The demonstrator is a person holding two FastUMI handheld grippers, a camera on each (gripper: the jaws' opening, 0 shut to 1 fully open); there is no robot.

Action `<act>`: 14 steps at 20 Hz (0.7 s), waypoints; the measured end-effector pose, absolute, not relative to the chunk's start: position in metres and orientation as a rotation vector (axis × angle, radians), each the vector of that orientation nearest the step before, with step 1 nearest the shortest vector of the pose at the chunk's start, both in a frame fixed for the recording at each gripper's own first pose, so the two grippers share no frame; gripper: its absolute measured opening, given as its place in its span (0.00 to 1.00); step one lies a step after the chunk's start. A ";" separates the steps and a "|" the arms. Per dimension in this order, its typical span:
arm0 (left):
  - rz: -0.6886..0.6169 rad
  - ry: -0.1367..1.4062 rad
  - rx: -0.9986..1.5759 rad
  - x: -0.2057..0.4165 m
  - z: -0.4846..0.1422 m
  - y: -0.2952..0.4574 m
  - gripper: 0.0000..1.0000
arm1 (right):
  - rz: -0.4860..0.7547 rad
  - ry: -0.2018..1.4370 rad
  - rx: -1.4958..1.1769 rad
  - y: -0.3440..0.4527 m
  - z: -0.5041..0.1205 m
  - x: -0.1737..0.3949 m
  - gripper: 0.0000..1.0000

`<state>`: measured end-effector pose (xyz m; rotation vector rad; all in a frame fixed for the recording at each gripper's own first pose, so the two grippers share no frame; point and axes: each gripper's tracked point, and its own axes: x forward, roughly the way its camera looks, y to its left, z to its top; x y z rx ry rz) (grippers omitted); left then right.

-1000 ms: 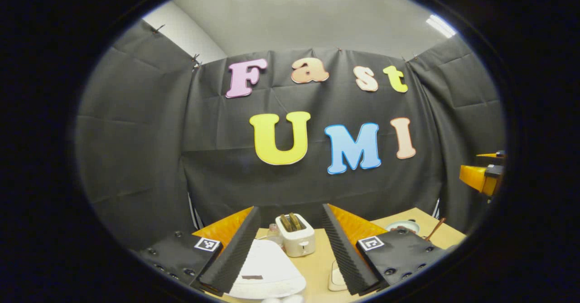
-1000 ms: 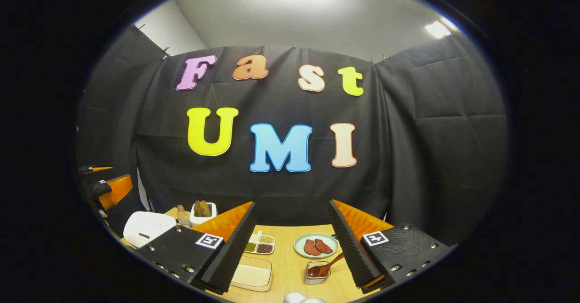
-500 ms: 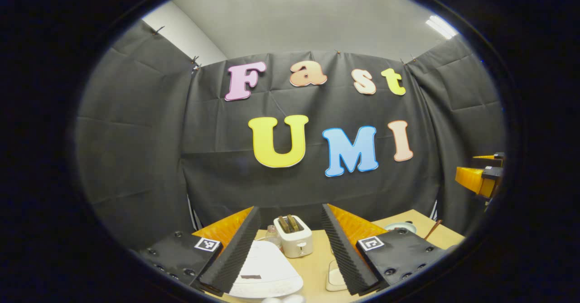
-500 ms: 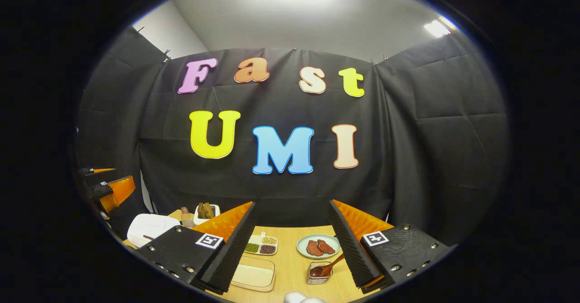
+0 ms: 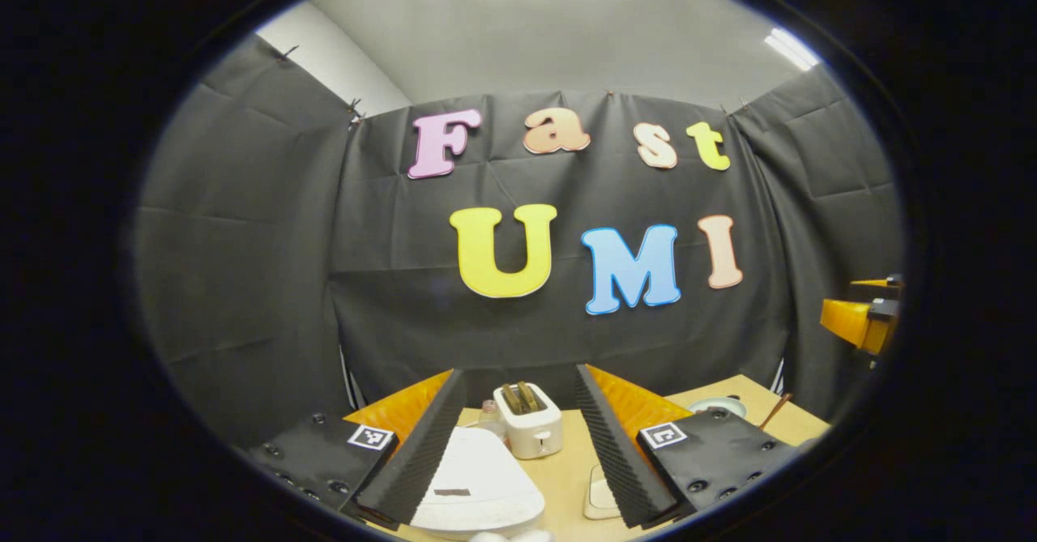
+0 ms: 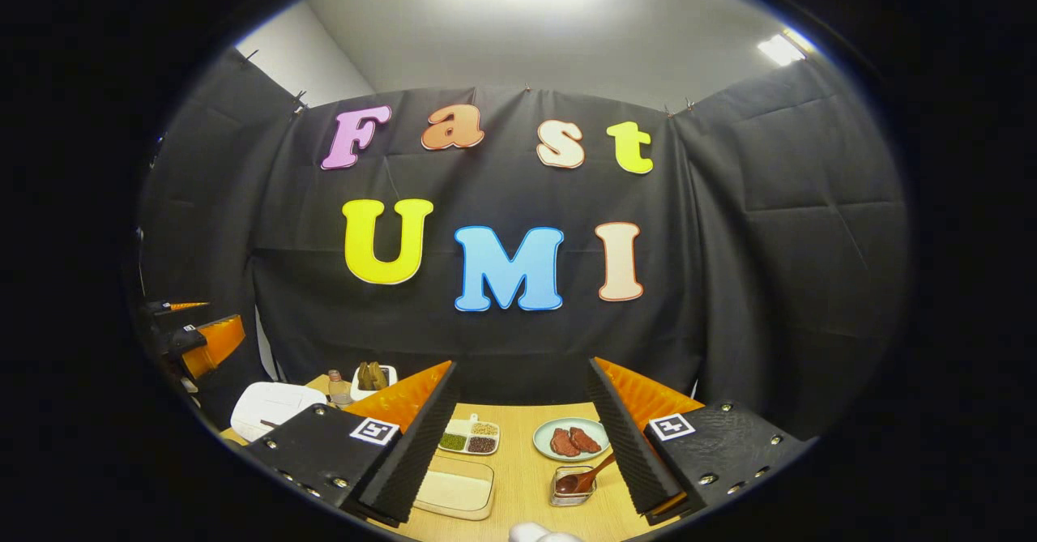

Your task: Close the left gripper, press the button to open the rice cooker; take a wooden spoon from the chopstick holder with the right hand, scoop a spoonful of rice and pour it into the rice cooker, then put the wooden spoon back into the chopstick holder.

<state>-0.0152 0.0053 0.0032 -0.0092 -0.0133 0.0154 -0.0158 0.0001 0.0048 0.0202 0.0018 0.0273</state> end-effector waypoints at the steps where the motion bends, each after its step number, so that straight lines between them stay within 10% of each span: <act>1: 0.015 -0.011 -0.011 -0.016 0.004 0.005 0.94 | 0.028 0.007 0.025 0.000 0.004 -0.016 0.96; 13: 0.013 0.027 -0.043 -0.016 -0.010 0.015 0.92 | 0.049 0.017 0.020 0.008 0.000 -0.023 0.96; 14: 0.008 0.029 -0.041 -0.016 -0.012 0.016 0.76 | 0.051 0.012 0.020 0.009 0.001 -0.023 0.96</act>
